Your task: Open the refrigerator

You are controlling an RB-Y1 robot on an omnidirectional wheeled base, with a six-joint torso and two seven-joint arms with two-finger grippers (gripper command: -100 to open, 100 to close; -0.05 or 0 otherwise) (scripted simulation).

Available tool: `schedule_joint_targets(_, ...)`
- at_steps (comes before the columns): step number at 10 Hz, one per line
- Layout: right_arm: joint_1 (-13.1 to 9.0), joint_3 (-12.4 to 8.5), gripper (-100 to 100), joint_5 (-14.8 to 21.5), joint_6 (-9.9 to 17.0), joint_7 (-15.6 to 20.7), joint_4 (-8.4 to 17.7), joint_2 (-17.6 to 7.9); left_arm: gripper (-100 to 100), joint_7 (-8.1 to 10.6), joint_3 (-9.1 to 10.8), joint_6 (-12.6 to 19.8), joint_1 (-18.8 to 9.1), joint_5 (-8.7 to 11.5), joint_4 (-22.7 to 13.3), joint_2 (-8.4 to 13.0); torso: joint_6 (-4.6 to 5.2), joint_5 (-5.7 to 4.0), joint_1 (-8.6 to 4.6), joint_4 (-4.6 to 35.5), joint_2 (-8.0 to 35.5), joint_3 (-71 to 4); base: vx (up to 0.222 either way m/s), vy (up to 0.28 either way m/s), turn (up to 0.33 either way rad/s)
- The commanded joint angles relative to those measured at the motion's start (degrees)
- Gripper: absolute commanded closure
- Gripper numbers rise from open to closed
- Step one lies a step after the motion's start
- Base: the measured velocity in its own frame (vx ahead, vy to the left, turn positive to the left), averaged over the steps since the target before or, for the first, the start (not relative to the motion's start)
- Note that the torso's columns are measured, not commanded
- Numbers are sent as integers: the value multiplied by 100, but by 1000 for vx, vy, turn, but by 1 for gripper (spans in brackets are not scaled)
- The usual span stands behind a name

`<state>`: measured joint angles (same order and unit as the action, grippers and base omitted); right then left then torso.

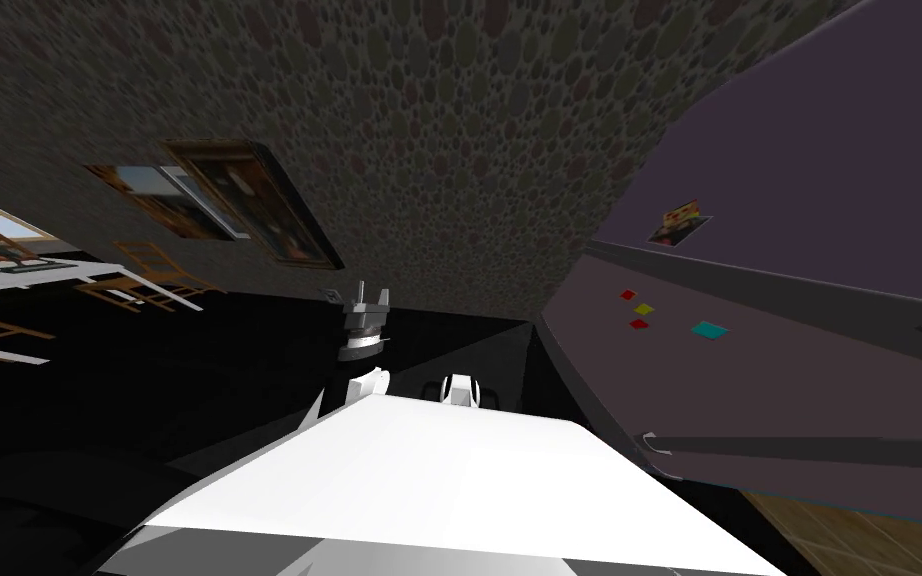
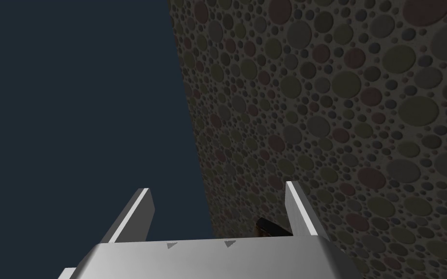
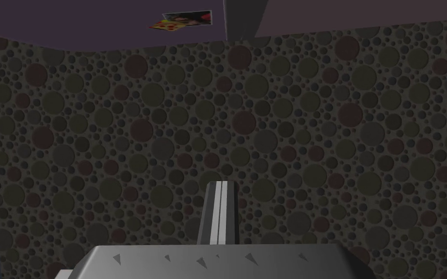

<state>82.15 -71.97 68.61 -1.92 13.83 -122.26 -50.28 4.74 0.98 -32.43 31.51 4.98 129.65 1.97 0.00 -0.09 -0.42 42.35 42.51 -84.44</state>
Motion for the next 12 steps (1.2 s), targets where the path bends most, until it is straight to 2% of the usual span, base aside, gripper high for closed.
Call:
schedule_joint_targets(1,-14,-41,-100,3,16,-24,-95,-71,0,0,2,0,-1,0,-1,2,-1,-18,-46,6,17,12,-70,-165,34)
schedule_joint_targets(7,-125,-129,-100,-39,72,-118,-335,-284,0,0,2,1,-2,0,-1,3,1,18,69,-7,-28,-16,-105,-221,34)
schedule_joint_targets(12,-208,-188,-100,-72,112,-185,-501,-433,0,0,2,1,-1,0,-1,3,1,9,39,-4,-16,-9,-89,-180,30)
